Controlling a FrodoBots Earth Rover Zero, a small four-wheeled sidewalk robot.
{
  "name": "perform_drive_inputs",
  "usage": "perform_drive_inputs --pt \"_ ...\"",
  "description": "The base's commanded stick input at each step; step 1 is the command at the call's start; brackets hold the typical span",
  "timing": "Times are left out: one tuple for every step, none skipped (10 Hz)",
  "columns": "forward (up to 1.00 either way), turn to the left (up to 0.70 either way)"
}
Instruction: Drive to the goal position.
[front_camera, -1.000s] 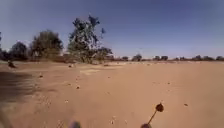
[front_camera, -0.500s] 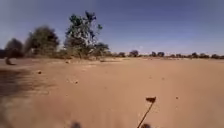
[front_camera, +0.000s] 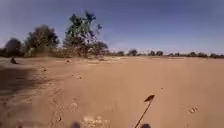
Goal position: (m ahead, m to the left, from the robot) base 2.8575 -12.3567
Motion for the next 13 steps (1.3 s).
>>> perform_drive_inputs --pt "1.00 -0.27" --pt "1.00 -0.27" --pt "1.00 -0.27" --pt "1.00 -0.27" --pt "1.00 -0.27" --pt "1.00 -0.27" --pt "1.00 -0.27" --pt "1.00 -0.27" --pt "1.00 -0.27" --pt "1.00 -0.27" --pt "1.00 -0.27" --pt "1.00 -0.27" --pt "1.00 -0.27"
